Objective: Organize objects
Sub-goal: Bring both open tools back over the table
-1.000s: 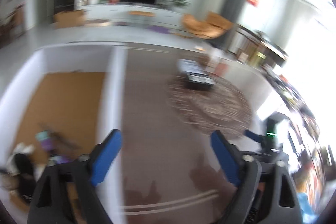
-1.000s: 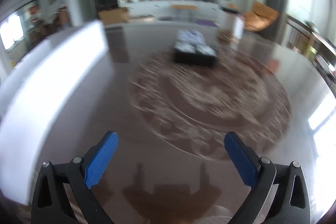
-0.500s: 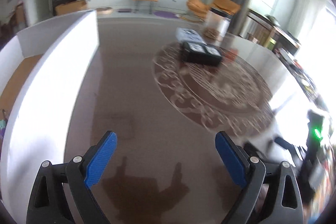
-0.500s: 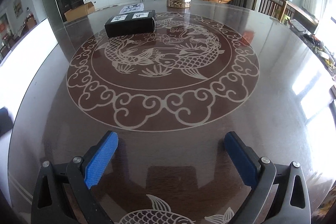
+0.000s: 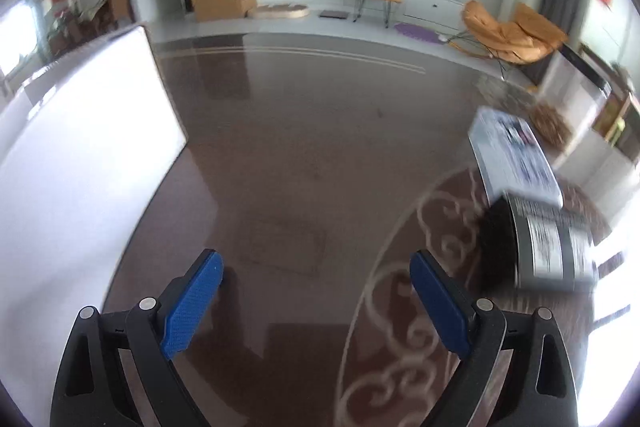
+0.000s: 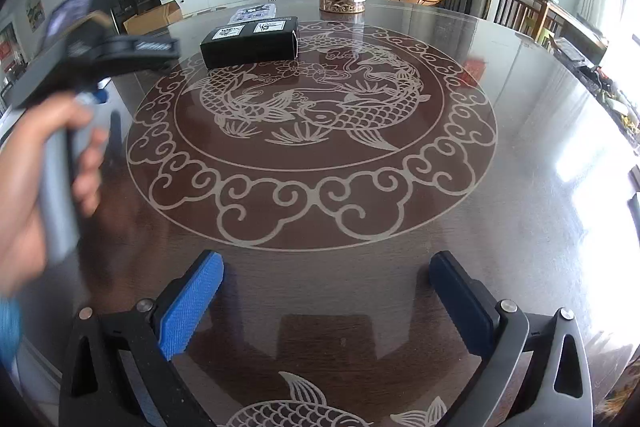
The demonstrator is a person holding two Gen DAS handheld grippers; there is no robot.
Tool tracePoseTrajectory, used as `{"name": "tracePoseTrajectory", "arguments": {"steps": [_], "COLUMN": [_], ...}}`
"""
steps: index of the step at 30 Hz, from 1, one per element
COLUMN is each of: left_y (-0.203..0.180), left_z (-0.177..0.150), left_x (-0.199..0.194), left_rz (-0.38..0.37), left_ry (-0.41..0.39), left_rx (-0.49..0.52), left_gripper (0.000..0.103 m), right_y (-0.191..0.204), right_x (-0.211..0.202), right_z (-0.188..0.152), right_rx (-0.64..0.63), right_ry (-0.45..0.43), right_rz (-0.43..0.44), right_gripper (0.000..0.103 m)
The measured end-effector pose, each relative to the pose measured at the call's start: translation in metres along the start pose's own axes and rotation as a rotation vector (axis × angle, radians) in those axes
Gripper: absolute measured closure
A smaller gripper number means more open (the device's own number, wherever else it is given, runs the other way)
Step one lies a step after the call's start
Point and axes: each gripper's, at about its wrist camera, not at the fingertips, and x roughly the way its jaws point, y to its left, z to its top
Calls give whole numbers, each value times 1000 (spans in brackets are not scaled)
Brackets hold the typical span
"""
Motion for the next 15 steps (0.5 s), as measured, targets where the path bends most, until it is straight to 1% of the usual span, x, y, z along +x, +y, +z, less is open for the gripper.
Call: {"name": "tracePoseTrajectory", "arguments": {"steps": [2,3,4,5,6,8,9,10,13,15], "left_y": [-11,-24,-35,-49,-66,-83,-84,-83,-61,-49], "left_z": [10,12,10,7,1,-13,-19,-22,-22,-21], "left_x": [9,11,10,7,4,-7,-11,-13,-11,-8], "left_rz": [-18,-59,-98,-152,-263,-370,-381,-371,-287,-229], "left_ry": [3,5,-1,-1,19,25,18,15,25,24], "left_rx": [12,54,91,146,222,329,350,353,313,316], "left_gripper": [8,7,10,10,10,10,9,9,9,9], "right_y": [0,0,1,1,1,2,2,2,2,2], "right_x": [0,0,0,0,0,0,0,0,0,0], "right_z": [0,0,0,-1,-1,-1,-1,-1,-1,-1], "right_rx": [0,-2,-3,-4,-4,-4,-4,-4,-3,-3], "right_ry": [0,1,1,1,1,2,2,1,1,1], "right_rz": [1,1,0,0,1,1,1,1,0,0], "right_gripper": [0,0,0,0,0,0,0,0,0,0]}}
